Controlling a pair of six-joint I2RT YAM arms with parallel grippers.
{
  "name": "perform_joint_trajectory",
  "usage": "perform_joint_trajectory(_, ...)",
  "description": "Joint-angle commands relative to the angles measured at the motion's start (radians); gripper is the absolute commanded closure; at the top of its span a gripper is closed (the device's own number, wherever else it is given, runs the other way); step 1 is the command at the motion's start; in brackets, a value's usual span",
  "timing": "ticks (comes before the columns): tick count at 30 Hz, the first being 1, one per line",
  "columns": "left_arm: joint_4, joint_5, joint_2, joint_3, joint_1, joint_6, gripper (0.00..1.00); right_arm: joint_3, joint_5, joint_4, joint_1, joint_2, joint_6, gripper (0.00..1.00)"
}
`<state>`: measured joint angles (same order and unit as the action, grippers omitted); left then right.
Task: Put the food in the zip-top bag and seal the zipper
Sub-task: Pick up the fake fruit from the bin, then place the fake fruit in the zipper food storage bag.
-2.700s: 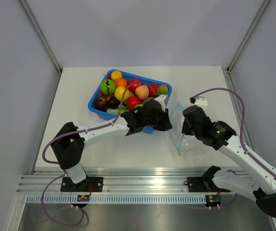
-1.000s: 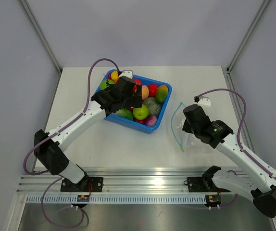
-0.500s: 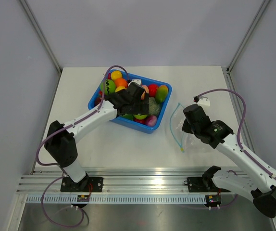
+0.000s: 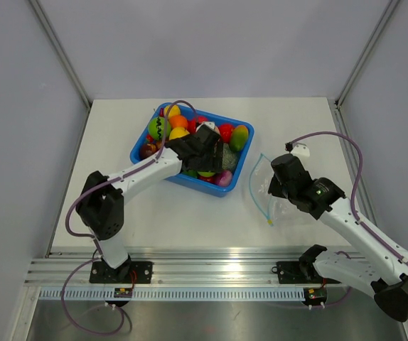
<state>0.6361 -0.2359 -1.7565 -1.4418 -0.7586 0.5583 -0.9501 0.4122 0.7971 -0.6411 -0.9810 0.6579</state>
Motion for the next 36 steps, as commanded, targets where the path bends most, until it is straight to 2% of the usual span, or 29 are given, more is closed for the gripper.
perform_joint_trajectory(1, 0.000, -0.032, 0.092, -0.028, -0.004, -0.014, 0.39, -0.041, -0.006, -0.019, 0.004, 0.004, -0.009, 1.00)
perform_joint_trajectory(3, -0.003, -0.020, 0.149, -0.016, -0.004, -0.032, 0.46, -0.033, -0.013, -0.033, 0.004, 0.002, -0.009, 1.00)
perform_joint_trajectory(8, -0.003, 0.145, 0.199, -0.028, -0.002, -0.096, 0.50, -0.048, -0.035, -0.084, 0.004, -0.050, -0.010, 1.00)
perform_joint_trajectory(10, -0.035, 0.226, 0.232, -0.011, -0.002, -0.118, 0.50, -0.076, -0.038, -0.102, 0.004, -0.091, -0.014, 1.00)
perform_joint_trajectory(11, -0.042, 0.318, 0.239, -0.009, -0.002, -0.123, 0.50, -0.096, -0.027, -0.104, 0.004, -0.113, -0.021, 1.00)
perform_joint_trajectory(14, -0.075, 0.474, 0.268, 0.000, -0.005, -0.112, 0.50, -0.119, -0.022, -0.117, 0.017, -0.136, -0.023, 1.00)
perform_joint_trajectory(19, -0.223, 0.650, 0.290, 0.046, -0.044, -0.040, 0.50, -0.128, -0.098, -0.174, 0.021, -0.142, -0.009, 1.00)
perform_joint_trajectory(24, -0.282, 0.695, 0.226, 0.035, -0.057, 0.028, 0.53, -0.099, -0.116, -0.173, 0.023, -0.101, 0.016, 1.00)
perform_joint_trajectory(36, -0.374, 0.667, 0.069, -0.017, -0.087, 0.140, 0.54, -0.044, -0.199, -0.137, 0.023, 0.082, 0.094, 1.00)
